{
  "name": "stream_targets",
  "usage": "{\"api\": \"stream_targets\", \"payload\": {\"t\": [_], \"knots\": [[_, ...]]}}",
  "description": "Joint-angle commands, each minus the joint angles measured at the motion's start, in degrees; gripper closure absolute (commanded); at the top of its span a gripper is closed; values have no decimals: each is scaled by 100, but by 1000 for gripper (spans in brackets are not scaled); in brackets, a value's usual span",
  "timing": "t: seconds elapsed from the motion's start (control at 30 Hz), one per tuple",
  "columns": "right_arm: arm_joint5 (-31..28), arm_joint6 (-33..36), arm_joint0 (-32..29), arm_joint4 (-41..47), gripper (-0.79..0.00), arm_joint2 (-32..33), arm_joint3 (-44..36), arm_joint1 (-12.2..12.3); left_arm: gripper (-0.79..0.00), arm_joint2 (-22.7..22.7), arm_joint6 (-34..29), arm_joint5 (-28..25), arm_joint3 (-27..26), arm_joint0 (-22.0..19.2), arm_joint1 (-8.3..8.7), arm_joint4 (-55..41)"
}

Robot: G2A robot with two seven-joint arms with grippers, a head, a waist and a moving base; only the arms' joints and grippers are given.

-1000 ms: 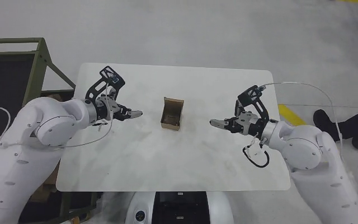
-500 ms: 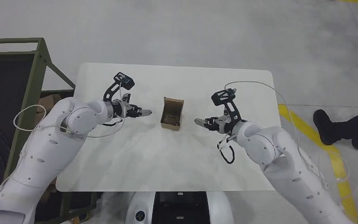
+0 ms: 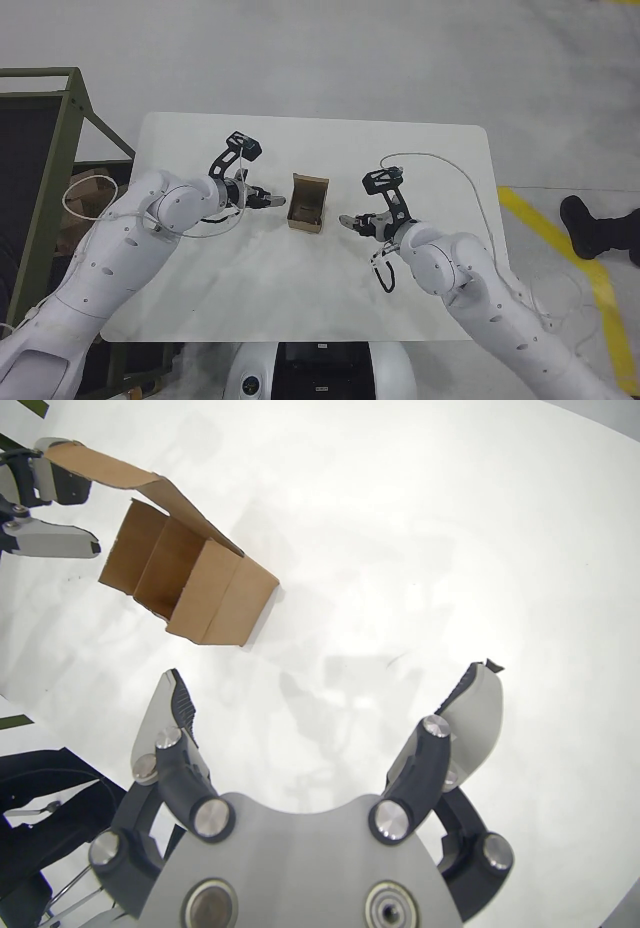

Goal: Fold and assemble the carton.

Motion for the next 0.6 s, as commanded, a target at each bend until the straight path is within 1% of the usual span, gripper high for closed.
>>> {"api": "stream_targets", "payload": {"t": [0.0, 0.13, 0.2, 0.23, 0.3, 0.4, 0.57], "knots": [[103, -188, 65, 75, -785, -127, 171, -76, -785, 68, 30, 57, 90, -49, -40, -35], [222, -442, 191, 191, -785, -289, 428, -202, -785, 206, 68, 68, 203, -134, -112, -55], [450, -490, 256, 51, -785, -399, 560, -260, -785, 266, 77, 77, 238, -172, -146, -55], [669, -464, 296, -7, -785, -454, 613, -296, -785, 290, 87, 81, 251, -190, -161, -60], [834, -486, 379, 49, -785, -550, 650, -374, -785, 333, 93, 97, 276, -221, -191, -72], [930, -546, 496, 46, -785, -668, 792, -469, -785, 397, 96, 102, 306, -268, -233, -60], [917, -616, 611, 78, -785, -791, 899, -595, -785, 476, 82, 90, 346, -334, -294, -47]]}}
